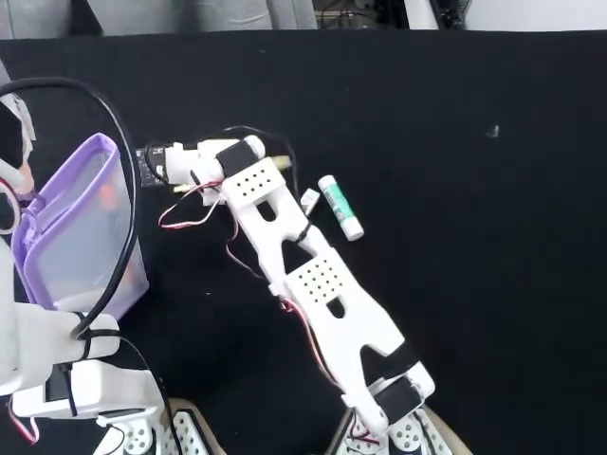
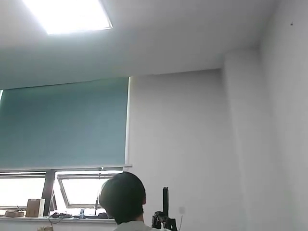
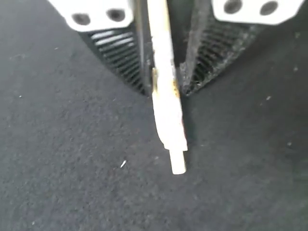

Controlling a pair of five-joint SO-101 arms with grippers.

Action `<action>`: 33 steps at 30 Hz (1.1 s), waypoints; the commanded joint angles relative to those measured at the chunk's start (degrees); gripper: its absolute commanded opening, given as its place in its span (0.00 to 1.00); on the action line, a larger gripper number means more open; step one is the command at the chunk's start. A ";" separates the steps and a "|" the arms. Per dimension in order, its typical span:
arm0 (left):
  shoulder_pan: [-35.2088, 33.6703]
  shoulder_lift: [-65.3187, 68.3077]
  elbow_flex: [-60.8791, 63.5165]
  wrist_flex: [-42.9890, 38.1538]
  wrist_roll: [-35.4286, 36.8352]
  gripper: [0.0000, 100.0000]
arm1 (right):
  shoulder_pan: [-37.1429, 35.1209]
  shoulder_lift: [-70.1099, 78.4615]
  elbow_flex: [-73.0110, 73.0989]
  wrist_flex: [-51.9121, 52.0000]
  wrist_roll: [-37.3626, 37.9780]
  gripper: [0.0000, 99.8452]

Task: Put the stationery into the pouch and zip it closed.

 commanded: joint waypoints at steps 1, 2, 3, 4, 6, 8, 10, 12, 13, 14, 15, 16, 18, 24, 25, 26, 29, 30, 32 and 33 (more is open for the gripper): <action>0.22 -0.70 -1.10 -0.26 0.62 0.03 | 0.00 -4.00 -3.56 5.98 0.35 0.03; 0.22 -0.70 -1.10 -0.26 0.62 0.03 | 0.00 -5.23 -3.38 7.21 0.35 0.02; 0.22 -0.70 -1.10 -0.26 0.62 0.03 | 0.00 -6.37 -2.59 8.00 0.35 0.02; 0.22 -0.62 -1.10 -0.26 0.62 0.03 | 0.00 -6.99 -2.59 8.62 0.35 0.02; 0.22 -0.62 -1.10 -0.26 0.62 0.03 | 0.00 -7.52 -3.38 9.05 0.26 0.01; 0.22 -0.62 -1.10 -0.26 0.62 0.03 | 0.18 -8.22 -3.47 8.97 0.18 0.01; 0.22 -0.62 -1.10 -0.26 0.62 0.03 | 1.05 -10.33 -3.47 9.14 -1.32 0.01; 0.22 -0.62 -1.10 -0.35 0.62 0.03 | 2.11 -12.97 -3.47 8.35 -6.07 0.01; 0.22 -0.62 -1.10 -0.35 0.62 0.03 | 2.99 -14.73 -3.47 7.56 -8.62 0.01; 0.22 -0.35 -1.10 -0.79 0.62 0.03 | 3.96 -16.66 -3.47 6.77 -10.90 0.01; 0.22 -0.18 -1.10 -1.49 0.62 0.03 | 5.10 -18.59 -3.47 5.89 -13.27 0.01; 0.22 -0.09 -1.10 -2.46 0.62 0.03 | 6.33 -20.70 -3.47 5.01 -16.18 0.01; 0.31 -0.09 -1.10 -4.31 0.70 0.03 | 8.70 -25.10 -3.47 3.96 -22.59 0.01; 8.40 -0.26 -1.10 -10.64 5.01 0.03 | 12.48 -39.60 -3.38 3.87 -39.21 0.01; 9.63 -0.26 -1.10 -11.60 5.01 0.03 | 12.92 -41.89 -3.38 4.04 -42.64 0.01; 10.68 -0.26 -1.10 -12.48 5.01 0.03 | 13.36 -43.91 -3.38 4.13 -46.24 0.01; 12.44 -0.18 -1.10 -13.54 5.01 0.03 | 15.30 -48.57 -3.30 4.13 -54.24 0.01; 12.70 -0.18 -1.10 -13.45 5.01 0.03 | 16.09 -49.71 -3.30 4.40 -55.65 0.01; 12.62 -0.26 -1.10 -13.10 5.27 0.03 | 17.32 -52.00 -3.30 4.57 -57.58 0.01; 12.62 -0.44 -1.10 -12.48 5.27 0.03 | 17.49 -52.97 -3.30 4.75 -58.29 0.01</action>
